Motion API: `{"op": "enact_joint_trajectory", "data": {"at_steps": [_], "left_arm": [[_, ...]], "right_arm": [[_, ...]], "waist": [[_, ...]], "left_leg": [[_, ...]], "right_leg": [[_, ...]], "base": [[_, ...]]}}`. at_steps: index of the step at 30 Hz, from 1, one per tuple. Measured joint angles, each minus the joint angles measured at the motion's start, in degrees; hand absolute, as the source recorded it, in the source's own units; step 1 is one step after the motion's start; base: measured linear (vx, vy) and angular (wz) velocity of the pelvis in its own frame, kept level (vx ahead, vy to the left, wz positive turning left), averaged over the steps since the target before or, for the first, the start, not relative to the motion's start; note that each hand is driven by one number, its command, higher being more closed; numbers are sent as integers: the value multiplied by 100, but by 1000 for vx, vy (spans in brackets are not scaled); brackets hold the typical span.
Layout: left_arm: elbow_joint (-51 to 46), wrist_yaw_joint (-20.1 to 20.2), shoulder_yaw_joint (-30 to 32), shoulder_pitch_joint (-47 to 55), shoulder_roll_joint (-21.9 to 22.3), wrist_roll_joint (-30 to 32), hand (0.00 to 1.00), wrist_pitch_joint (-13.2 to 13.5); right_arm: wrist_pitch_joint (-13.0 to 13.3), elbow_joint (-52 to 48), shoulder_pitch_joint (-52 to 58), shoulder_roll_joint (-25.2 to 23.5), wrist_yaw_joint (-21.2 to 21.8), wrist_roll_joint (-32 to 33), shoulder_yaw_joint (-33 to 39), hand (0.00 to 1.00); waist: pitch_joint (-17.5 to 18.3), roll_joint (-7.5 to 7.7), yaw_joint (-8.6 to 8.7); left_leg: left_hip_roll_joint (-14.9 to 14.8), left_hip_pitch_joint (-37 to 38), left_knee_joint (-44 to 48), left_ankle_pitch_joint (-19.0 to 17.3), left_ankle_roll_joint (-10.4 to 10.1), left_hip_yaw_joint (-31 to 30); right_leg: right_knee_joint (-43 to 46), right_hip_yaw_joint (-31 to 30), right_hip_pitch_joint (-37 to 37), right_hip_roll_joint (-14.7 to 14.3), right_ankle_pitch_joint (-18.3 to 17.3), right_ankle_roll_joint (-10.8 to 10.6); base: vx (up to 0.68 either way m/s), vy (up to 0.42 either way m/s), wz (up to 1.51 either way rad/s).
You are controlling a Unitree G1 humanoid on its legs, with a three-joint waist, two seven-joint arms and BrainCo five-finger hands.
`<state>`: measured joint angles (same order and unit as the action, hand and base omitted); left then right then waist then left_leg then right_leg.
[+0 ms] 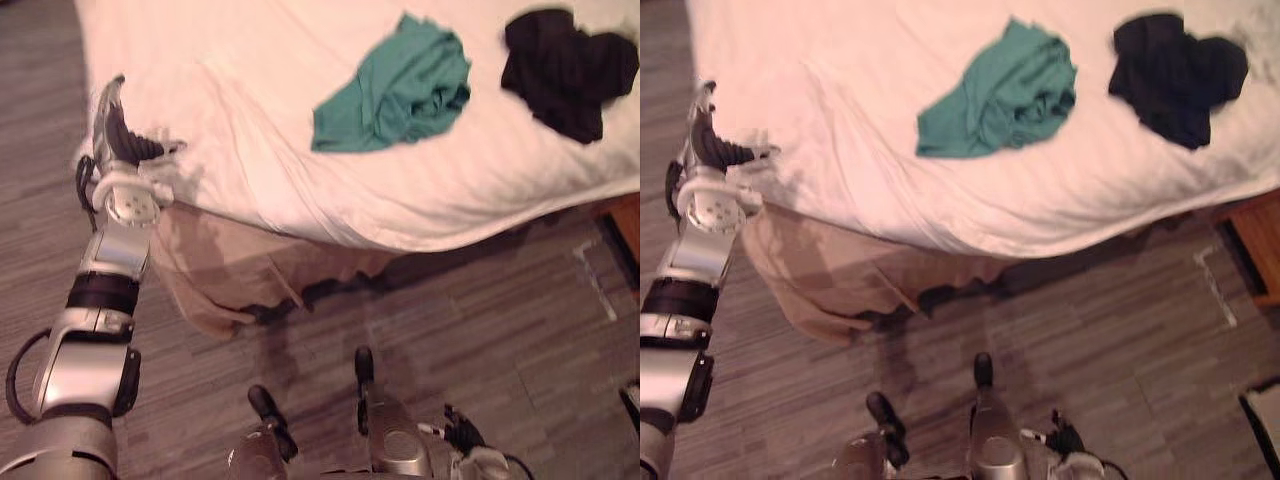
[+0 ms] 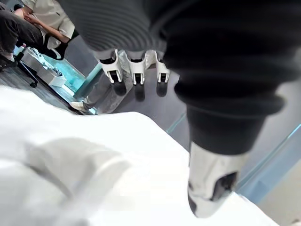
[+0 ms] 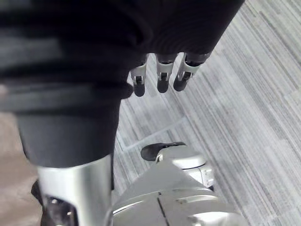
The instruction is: Tidy the bed and pick cloth on bed and put in laundry
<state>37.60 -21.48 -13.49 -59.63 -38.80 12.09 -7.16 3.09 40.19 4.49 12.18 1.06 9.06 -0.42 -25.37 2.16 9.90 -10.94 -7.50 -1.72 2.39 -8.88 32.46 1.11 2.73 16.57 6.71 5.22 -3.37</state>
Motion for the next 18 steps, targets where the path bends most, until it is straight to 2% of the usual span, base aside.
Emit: {"op": "enact_joint_trajectory", "data": {"at_steps": [2, 3, 9, 12, 14, 18], "left_arm": [[264, -124, -217, -277, -8, 165, 0, -197], [367, -207, -318, -433, -15, 274, 100, -292], [538, -339, -471, -1070, -263, 1194, 100, -668], [640, -32, -614, -1143, -438, 1973, 100, -945], [544, 470, -615, -1105, -522, 2373, 100, -1133], [516, 1053, -602, -878, -539, 2618, 100, -1198]], "right_arm": [[86, -73, -141, -3, -185, 78, -202, 0], [141, -128, -217, -23, -240, 158, -292, 0], [329, -503, -474, -92, -341, 809, -678, 0], [331, -614, -463, -100, -336, 871, -724, 0], [337, -835, -337, -95, -439, 377, -705, 0], [284, -829, -333, -70, -677, 231, -607, 0]], "waist": [[-64, 31, 88], [-152, 72, 136], [-288, 242, 227], [-293, 251, 235], [-294, 253, 231], [-296, 256, 221]], "left_leg": [[13, -209, -2, 49, 36, -5], [27, -277, -3, 81, 48, -5], [55, -818, -8, 203, 122, -10], [44, -919, -25, 239, 138, 12], [0, -883, -35, 247, 131, 31], [12, -583, -150, 275, 109, 30]], "right_leg": [[-7, 1, 200, 5, 59, 12], [-7, 0, 268, 18, 75, 1], [-77, -16, 775, 23, 227, -12], [-164, -27, 847, 28, 300, -29], [-163, -21, 820, 27, 311, -45], [-254, 33, 511, 26, 324, -64]], "base": [[-35, -33, 2], [-48, -33, 3], [-62, -22, 5], [-33, -2, 0], [-3, -6, -2], [23, -2, -2]]}}
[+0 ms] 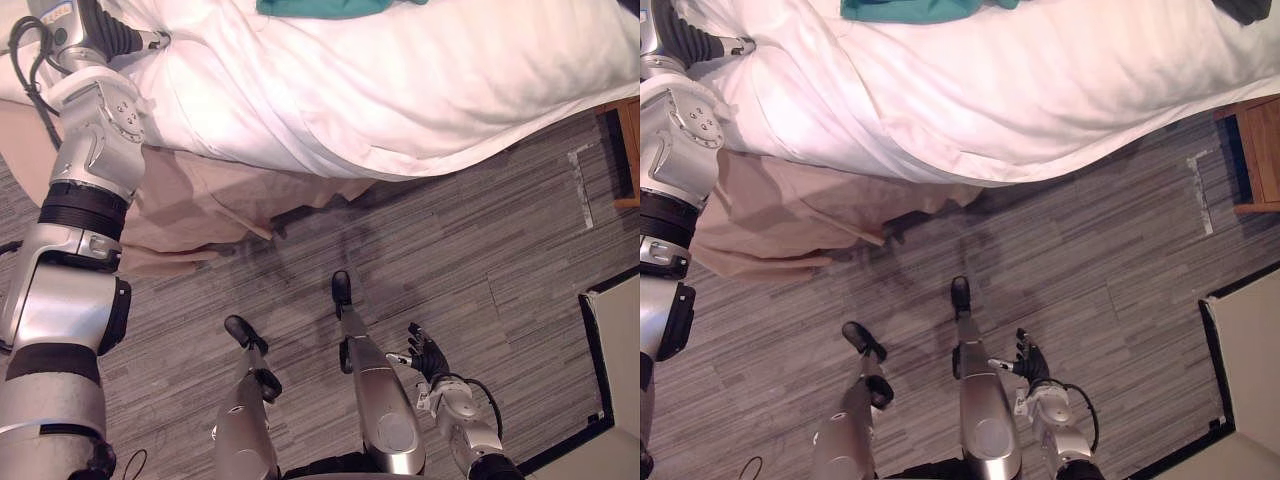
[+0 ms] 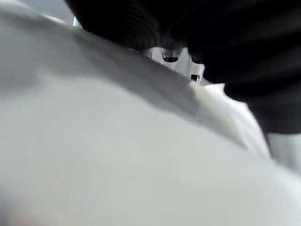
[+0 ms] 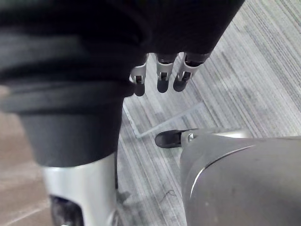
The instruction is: Tidy the bed and pick cloth on bed and put in laundry
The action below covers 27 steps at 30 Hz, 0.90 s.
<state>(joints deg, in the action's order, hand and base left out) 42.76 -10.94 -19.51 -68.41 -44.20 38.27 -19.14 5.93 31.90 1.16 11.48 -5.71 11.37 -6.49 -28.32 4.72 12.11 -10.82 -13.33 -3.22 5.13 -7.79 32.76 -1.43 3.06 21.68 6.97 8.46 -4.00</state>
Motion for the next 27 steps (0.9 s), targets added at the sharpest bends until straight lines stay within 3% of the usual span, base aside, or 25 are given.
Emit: {"op": "enact_joint_trajectory", "data": {"at_steps": [2, 4, 6, 7, 9, 11, 12, 14, 18, 21, 26, 27], "left_arm": [[-4, 158, 45, 224, 0, -31, 100, 77], [-27, 237, 324, 678, 2, -264, 100, 358], [-307, 240, 918, 1620, 37, -565, 100, 858], [-386, 238, 1076, 1929, 87, -622, 100, 982], [-641, 213, 1624, 3180, 499, -835, 100, 1393], [-835, 218, 1820, 4008, 751, -956, 100, 1483], [-1100, 230, 1865, 4747, 928, -1062, 0, 1485], [-1731, 344, 1869, 6024, 1317, -1106, 0, 1471], [-2167, 398, 2282, 7130, 1806, -1175, 0, 1354], [-2032, 375, 2626, 7646, 1931, -1370, 0, 1308], [-1170, 337, 2771, 8164, 2131, -1605, 0, 1173], [-845, 290, 2815, 8212, 2225, -1744, 0, 1172]], "right_arm": [[-12, 8, 2, 25, -45, 69, 284, 0], [-23, -13, 4, 85, -155, 250, 739, 0], [-77, -242, 136, 276, -216, 337, 1307, 0], [-89, -321, 206, 330, -229, 374, 1483, 0], [-213, -401, 496, 603, -227, 461, 2146, 0], [-256, -405, 595, 702, -204, 446, 2473, 0], [-257, -442, 655, 745, -197, 436, 2726, 0], [-301, -651, 812, 851, -207, 281, 3203, 0], [-461, -1121, 984, 1124, -212, -273, 4014, 0], [-689, -1325, 994, 1641, -174, -648, 4423, 0], [-781, -1575, 533, 2300, 139, -903, 4382, 0], [-784, -1575, 211, 2513, 255, -892, 4124, 100]], "waist": [[5, -15, -11], [13, -33, -19], [42, -93, -49], [65, -129, -68], [404, -320, -261], [682, -396, -307], [921, -432, -350], [1428, -502, -465], [2008, -561, -522], [2295, -541, -527], [2494, -491, -565], [2521, -453, -585]], "left_leg": [[6, 184, -49, -1, -2, -10], [4, 421, -82, -18, -21, -34], [-22, 755, -67, -30, -35, -31], [-36, 833, -58, -30, -35, -29], [-76, 1048, -56, -55, -45, -13], [-78, 1186, -56, -106, -60, -26], [-73, 1351, -60, -149, -95, -27], [-60, 1551, -114, -173, -127, -76], [-18, 1739, -276, -178, -139, -327], [7, 1770, -302, -181, -142, -517], [49, 1770, -300, -179, -140, -645], [46, 1767, -277, -173, -143, -664]], "right_leg": [[-56, 45, -224, 1, 0, -3], [-108, 140, -527, 7, -24, -37], [-130, 240, -901, 4, -35, -51], [-132, 284, -987, 1, -37, -54], [-161, 394, -1280, -25, -76, -99], [-249, 459, -1506, -27, -130, -131], [-277, 490, -1687, -23, -209, -119], [-209, 583, -1878, -24, -395, -108], [95, 813, -2047, -40, -785, -130], [159, 931, -2157, -6, -870, -141], [169, 1022, -2177, 34, -868, -145], [170, 1049, -2181, 35, -863, -141]], "base": [[43, 8, 4], [39, 12, 6], [58, 7, 11], [60, 1, 19], [55, -4, 22], [49, -10, 16], [70, -18, 11], [58, -26, 11], [17, -17, 30], [34, -13, 26], [54, 1, 11], [40, -10, 7]]}}
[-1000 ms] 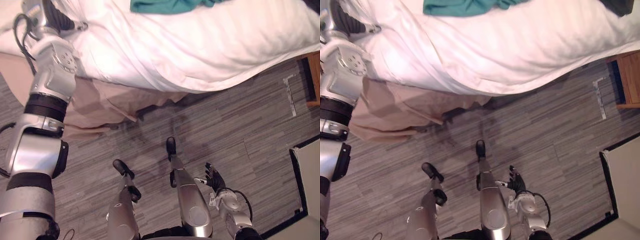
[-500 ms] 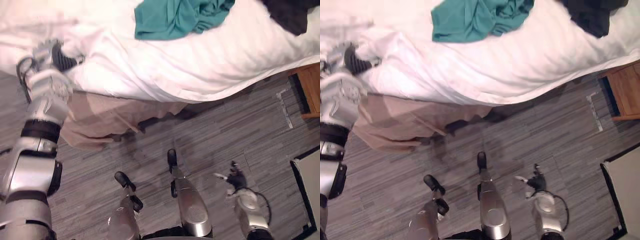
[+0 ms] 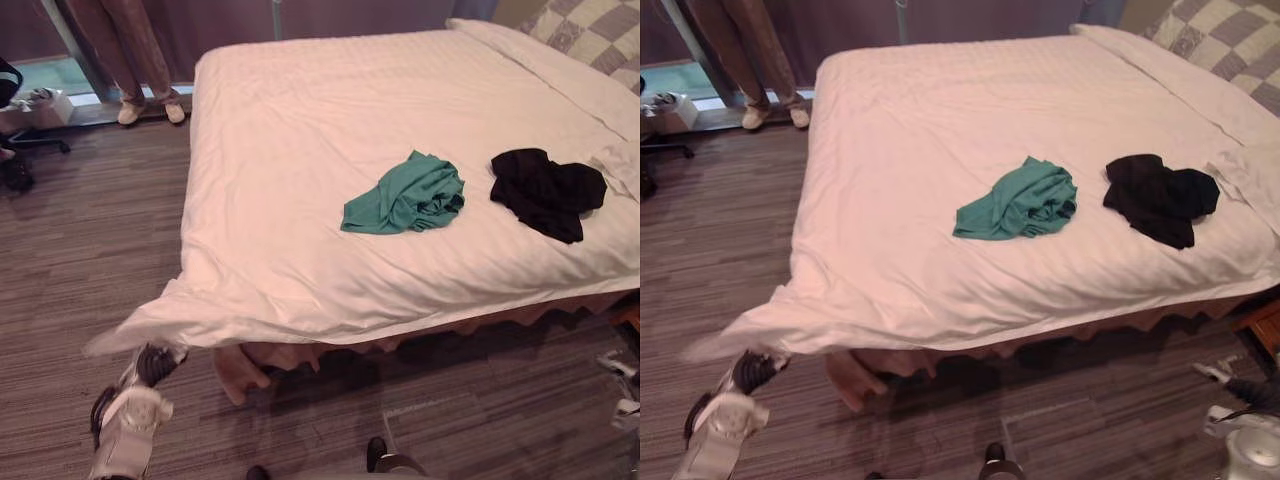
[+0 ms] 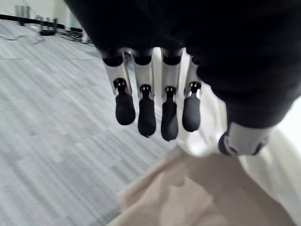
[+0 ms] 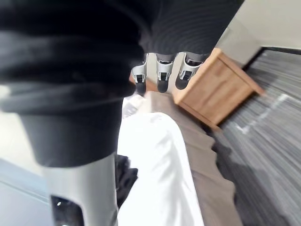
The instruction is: Tidy the bed and pick cloth on bed and put in laundry
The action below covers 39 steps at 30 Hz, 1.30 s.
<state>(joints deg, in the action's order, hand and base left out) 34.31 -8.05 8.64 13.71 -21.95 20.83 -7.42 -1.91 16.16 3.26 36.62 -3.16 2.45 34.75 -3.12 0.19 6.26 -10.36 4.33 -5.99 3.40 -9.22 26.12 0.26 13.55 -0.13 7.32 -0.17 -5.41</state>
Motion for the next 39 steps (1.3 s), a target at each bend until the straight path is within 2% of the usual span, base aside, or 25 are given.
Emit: {"op": "enact_joint_trajectory", "data": {"at_steps": [4, 5, 6, 8, 13, 17, 19, 20, 21, 23, 24, 25, 27, 29, 30, 31, 33, 37, 39], "left_arm": [[561, -75, -78, 177, 433, -71, 0, 181], [676, -79, -202, 255, 547, -79, 0, 247], [739, -82, -233, 267, 592, -81, 0, 270], [1036, -200, -361, 266, 746, -212, 0, 335], [1390, -323, -350, 281, 855, -613, 0, 527], [1497, -293, -292, 282, 991, -1230, 0, 783], [1530, -285, -293, 268, 1052, -1447, 0, 897], [1535, -246, -296, 247, 1091, -1717, 0, 963], [1536, -154, -299, 194, 1120, -1910, 0, 969], [1513, -80, -313, 92, 1164, -2018, 0, 975], [1394, -13, -377, -52, 1190, -2059, 0, 1001], [1285, 20, -423, -160, 1201, -2071, 0, 1038], [894, 186, -600, -466, 1207, -2115, 0, 1167], [647, 210, -707, -660, 1204, -2284, 0, 1222], [445, 186, -828, -825, 1200, -2540, 0, 1218], [366, 163, -908, -876, 1201, -2647, 0, 1213], [181, 58, -1226, -876, 1187, -2929, 0, 1190], [224, 44, -1768, -937, 1190, -3114, 0, 1054], [279, 40, -1935, -1037, 1185, -3120, 0, 1065]], "right_arm": [[62, 62, -1163, 642, 430, 400, -1084, 100], [142, 162, -1592, 842, 625, 597, -1493, 100], [174, 236, -1793, 902, 714, 703, -1652, 100], [277, 663, -2697, 1076, 1171, 1096, -2359, 100], [509, 859, -3714, 1034, 1899, 1666, -3253, 100], [562, 852, -4363, 215, 2380, 2357, -3399, 100], [405, 663, -4465, -94, 2482, 2483, -3641, 100], [262, 419, -4491, -414, 2559, 2519, -3842, 100], [107, 283, -4493, -651, 2564, 2517, -3977, 100], [-31, 247, -4510, -939, 2552, 2513, -4107, 100], [-100, 250, -4660, -1090, 2507, 2483, -4263, 100], [-102, 264, -4857, -1148, 2472, 2465, -4341, 100], [-72, 339, -5622, -1176, 2443, 2453, -4528, 100], [-17, 573, -6128, -1147, 2429, 2449, -4616, 100], [-17, 709, -6363, -1099, 2424, 2448, -4640, 100], [-19, 722, -6366, -1073, 2413, 2445, -4645, 100], [-32, 724, -6347, -1063, 2354, 2293, -4820, 100], [-89, 718, -6258, -1096, 2148, 2224, -5298, 100], [-175, 718, -6107, -1190, 1960, 2195, -5480, 100]], "waist": [[31, 30, -78], [33, 25, -153], [34, 22, -174], [34, 23, -267], [33, 30, -504], [25, 53, -645], [26, 59, -722], [22, 67, -737], [-3, 72, -774], [-69, 60, -879], [-261, -11, -963], [-414, -21, -983], [-1065, -251, -1019], [-1535, -430, -1034], [-1935, -571, -1086], [-2083, -634, -1116], [-2243, -714, -1163], [-2296, -843, -1261], [-2355, -994, -1356]], "left_leg": [[10, -3, 0, 6, 4, -64], [15, -11, -2, 12, 6, -90], [15, -12, -2, 13, 6, -98], [15, -5, -2, 20, 0, -189], [22, -16, -2, 39, -12, -323], [28, -26, -7, 75, -5, -522], [18, -86, -20, 111, 8, -567], [13, -197, -32, 167, 27, -658], [5, -262, -32, 206, 34, -742], [-2, -374, -32, 260, 46, -841], [-8, -555, -32, 344, 77, -949], [-17, -683, -31, 390, 100, -977], [-1, -1177, -3, 591, 191, -1146], [29, -1430, 0, 716, 253, -1202], [65, -1560, 1, 819, 305, -1243], [85, -1601, 1, 854, 324, -1247], [140, -1829, 0, 896, 373, -1237], [193, -2241, 0, 926, 412, -1202], [212, -2459, 0, 935, 424, -1206]], "right_leg": [[-7, 38, -18, 10, 3, 3], [-16, 63, -24, 15, 7, 4], [-25, 73, -31, 16, 9, 4], [-67, 161, -115, 15, 25, 14], [-153, 311, -232, 16, 45, 21], [-276, 508, -399, 11, 74, 21], [-293, 541, -401, 2, 88, 31], [-316, 669, -384, -6, 102, 45], [-336, 747, -382, -17, 118, 62], [-351, 815, -352, -30, 130, 76], [-326, 905, -187, -30, 153, 98], [-278, 936, -64, -29, 161, 110], [-153, 1033, 358, -10, 291, 157], [-104, 1041, 615, 20, 416, 169], [-102, 1033, 742, 55, 513, 174], [-101, 1019, 785, 73, 558, 168], [-123, 971, 1031, 114, 657, 156], [-211, 918, 1439, 155, 792, 149], [-248, 918, 1640, 169, 823, 142]], "base": [[10, -9, 6], [4, -4, 5], [15, -8, 7], [24, -11, 14], [23, -7, 15], [1, -7, 24], [-23, -5, 20], [-33, -12, 39], [-47, -17, 40], [-80, -8, 33], [-137, 4, 37], [-202, 21, 34], [-196, 46, 27], [-175, 65, 12], [-160, 76, 2], [-153, 84, -4], [-61, 54, -7], [-12, 23, -4], [0, 0, 0]]}}
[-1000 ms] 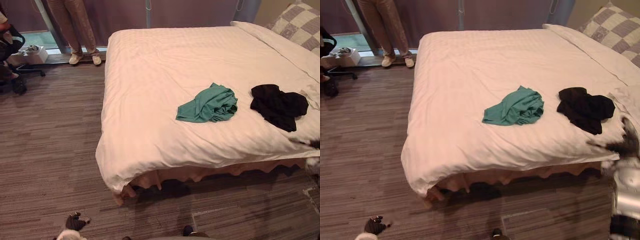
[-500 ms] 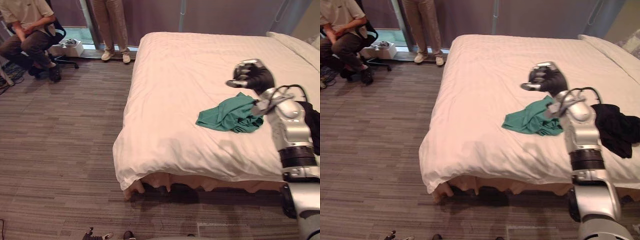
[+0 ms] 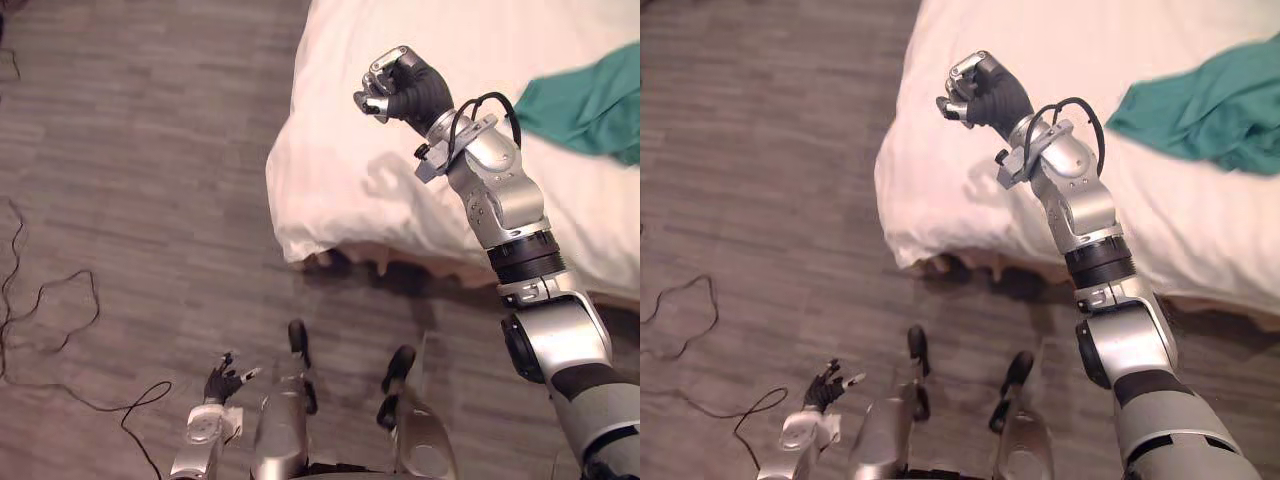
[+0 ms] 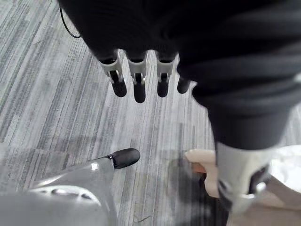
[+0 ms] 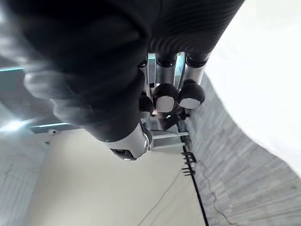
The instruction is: Tidy the bed and pick cloth on bed and put in laundry
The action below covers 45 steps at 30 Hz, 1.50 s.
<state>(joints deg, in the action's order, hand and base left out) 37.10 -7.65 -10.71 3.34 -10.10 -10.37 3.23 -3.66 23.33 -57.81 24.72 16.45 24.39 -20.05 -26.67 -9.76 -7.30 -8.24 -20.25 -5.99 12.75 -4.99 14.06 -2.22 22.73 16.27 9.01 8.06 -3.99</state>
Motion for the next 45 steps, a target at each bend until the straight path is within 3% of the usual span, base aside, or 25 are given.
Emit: {"op": "enact_joint_trajectory", "data": {"at_steps": [3, 9, 11, 12, 13, 15, 18, 21, 23, 25, 26, 28, 29, 30, 33, 35, 37, 41, 45], "left_arm": [[161, -11, -249, -379, -18, -103, 0, 49], [185, -99, -926, -796, -32, -337, 0, 276], [189, -97, -1109, -865, -30, -337, 0, 375], [188, -95, -1213, -966, -27, -341, 0, 409], [189, -98, -1235, -1016, -27, -359, 0, 419], [189, -110, -1224, -1146, -34, -565, 0, 428], [226, -84, -1214, -1089, -40, -610, 0, 450], [54, -40, -1045, -783, -37, -599, 0, 685], [-109, 33, -786, -445, -48, -601, 0, 838], [-325, 134, -429, -67, -56, -579, 0, 918], [-475, 179, -175, 149, -81, -540, 0, 937], [-666, 235, 236, 423, -159, -509, 0, 913], [-657, 307, 455, 551, -286, -481, 0, 743], [-594, 340, 548, 621, -386, -425, 0, 592], [-345, 410, 653, 643, -529, -208, 0, 348], [34, 440, 643, 635, -491, 14, 0, 254], [504, 430, 637, 633, -394, 291, 0, 273], [1344, 275, 751, 668, -198, 614, 0, 300], [1628, 149, 763, 688, -86, 817, 0, 402]], "right_arm": [[-271, 0, 141, -8, -201, -192, -304, 100], [-358, 898, 153, -225, -328, -192, -337, 100], [-350, 1283, 158, -161, -283, -197, -334, 100], [-329, 1655, 147, -17, -283, -201, -312, 100], [-332, 1836, 134, 62, -293, -203, -301, 100], [-358, 2782, 120, 452, -417, -193, -54, 100], [-196, 3033, 139, 735, -180, -97, -27, 100], [-129, 3457, 194, 746, -48, 132, 194, 100], [-121, 3516, 403, 773, 174, 153, 442, 100], [98, 3215, 709, 906, 465, 90, 685, 100], [195, 2471, 1060, 981, 762, 30, 702, 100], [328, 536, 2110, 918, 1330, 56, 720, 100], [316, -1176, 3075, 596, 1583, 81, 604, 100], [238, -2008, 3609, 298, 1800, 131, 329, 100], [-1, -3060, 4459, -97, 2215, 359, -559, 100], [-171, -3498, 5051, -241, 2526, 513, -1153, 100], [-231, -3522, 5123, -239, 2599, 693, -1206, 100], [-266, -3291, 4984, -374, 2476, 1233, -884, 100], [-268, -2589, 4649, -642, 2037, 1540, -662, 100]], "waist": [[-70, -286, -203], [-14, -445, -385], [68, -559, -445], [181, -712, -516], [226, -771, -570], [291, -857, -783], [298, -867, -747], [299, -866, -696], [286, -849, -531], [230, -774, -300], [132, -642, -177], [-60, -374, 32], [-58, -119, 219], [55, 79, 371], [349, 474, 552], [850, 799, 612], [1177, 997, 632], [1622, 1153, 641], [1889, 1011, 651]], "left_leg": [[21, -341, 2, 53, 21, -57], [203, -689, 6, 134, 16, -310], [280, -782, 6, 133, 17, -409], [341, -917, 5, 122, 16, -523], [364, -976, 5, 120, 14, -544], [471, -1081, 4, 88, 1, -538], [625, -996, 4, 27, 38, -494], [737, -751, 4, -73, 174, -372], [823, -490, 3, -138, 241, -360], [889, -142, 3, -228, 279, -327], [893, 100, 4, -304, 269, -234], [835, 528, 4, -432, 205, -95], [749, 802, 3, -521, 161, -16], [678, 945, 2, -557, 119, 59], [526, 1300, 1, -659, 32, 194], [340, 1569, 0, -757, -84, 193], [235, 1768, 0, -795, -137, 195], [90, 2081, -1, -837, -206, 282], [9, 2216, -36, -832, -246, 334]], "right_leg": [[7, 47, 308, 18, 22, 0], [122, 84, 678, 225, 8, -83], [230, 111, 776, 324, -41, -144], [358, 156, 935, 409, -77, -185], [407, 158, 1009, 444, -85, -198], [508, 94, 1189, 603, -50, -261], [525, 39, 1137, 771, -5, -346], [464, -42, 926, 879, 48, -431], [344, -71, 620, 929, 67, -460], [188, -88, 220, 960, 88, -490], [115, -145, 3, 954, 97, -507], [47, -264, -363, 888, 71, -527], [47, -326, -575, 802, -26, -503], [49, -381, -664, 730, -101, -473], [64, -472, -916, 556, -260, -430], [95, -445, -1189, 377, -463, -365], [103, -397, -1420, 271, -592, -311], [141, -323, -1731, 130, -739, -274], [132, -322, -1841, 61, -744, -250]], "base": [[8, -2, 6], [43, 18, 10], [22, 59, 21], [-3, 63, 22], [0, 79, 18], [6, 97, 4], [21, 93, 3], [27, 67, -8], [34, 38, -2], [61, 23, -12], [85, -7, -39], [134, -51, -49], [178, -103, -47], [164, -99, -48], [178, -90, -35], [217, -125, -7], [161, -109, 8], [76, -71, 2], [-50, -31, -6]]}}
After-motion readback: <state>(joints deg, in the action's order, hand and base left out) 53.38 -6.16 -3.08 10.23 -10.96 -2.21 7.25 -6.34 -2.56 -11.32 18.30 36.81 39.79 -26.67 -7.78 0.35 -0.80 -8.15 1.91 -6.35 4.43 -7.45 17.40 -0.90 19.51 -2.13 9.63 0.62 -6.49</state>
